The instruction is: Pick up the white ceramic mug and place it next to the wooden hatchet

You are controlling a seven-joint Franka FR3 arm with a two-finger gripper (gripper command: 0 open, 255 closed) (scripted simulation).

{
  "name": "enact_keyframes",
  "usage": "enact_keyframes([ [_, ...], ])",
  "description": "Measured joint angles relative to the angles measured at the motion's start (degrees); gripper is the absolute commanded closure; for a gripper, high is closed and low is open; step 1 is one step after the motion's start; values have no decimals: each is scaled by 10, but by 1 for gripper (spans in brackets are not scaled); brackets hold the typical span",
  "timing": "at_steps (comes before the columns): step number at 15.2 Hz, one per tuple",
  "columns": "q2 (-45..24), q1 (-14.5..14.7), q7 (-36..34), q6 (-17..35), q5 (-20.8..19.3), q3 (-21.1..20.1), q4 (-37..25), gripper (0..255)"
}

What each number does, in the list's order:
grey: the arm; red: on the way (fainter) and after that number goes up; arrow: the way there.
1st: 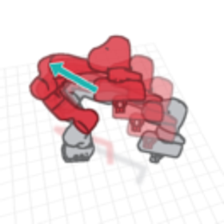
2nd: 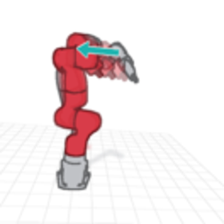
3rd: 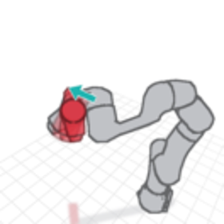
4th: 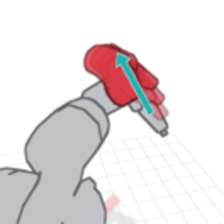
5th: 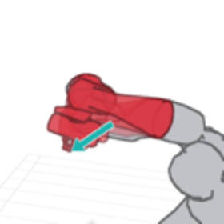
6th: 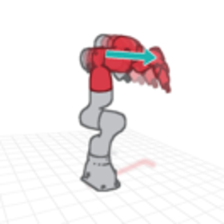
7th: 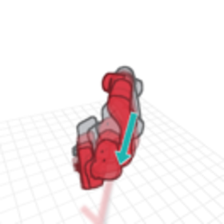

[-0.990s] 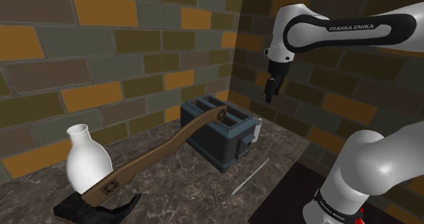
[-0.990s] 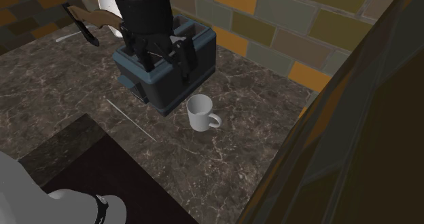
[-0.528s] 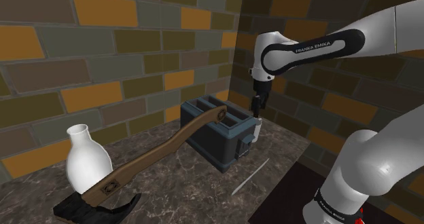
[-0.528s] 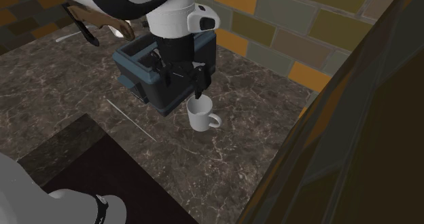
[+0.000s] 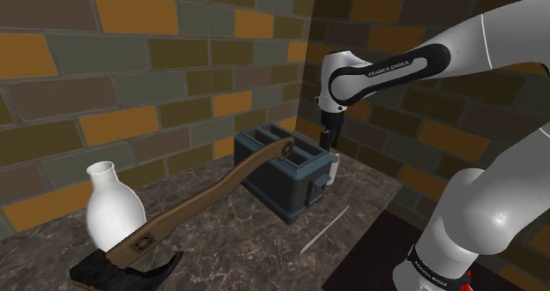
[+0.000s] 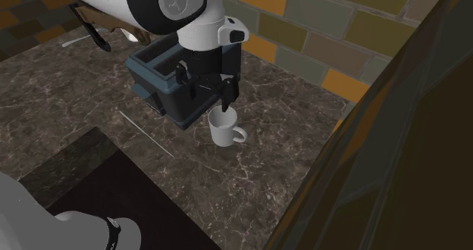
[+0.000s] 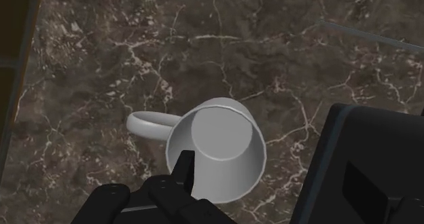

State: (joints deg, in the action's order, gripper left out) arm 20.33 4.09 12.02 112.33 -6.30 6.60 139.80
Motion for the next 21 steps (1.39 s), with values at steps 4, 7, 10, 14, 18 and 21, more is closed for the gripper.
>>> enact_keyframes([
  [4, -25, -1, 7, 73, -6, 12, 25, 0],
  [7, -64, 4, 0, 96, -5, 8, 46, 0],
  [10, -70, 5, -1, 100, -5, 8, 46, 0],
  [14, -73, 6, -1, 101, -4, 8, 47, 255],
  [18, -73, 6, -1, 101, -4, 7, 47, 255],
  [21, -73, 6, -1, 101, -4, 7, 47, 255],
])
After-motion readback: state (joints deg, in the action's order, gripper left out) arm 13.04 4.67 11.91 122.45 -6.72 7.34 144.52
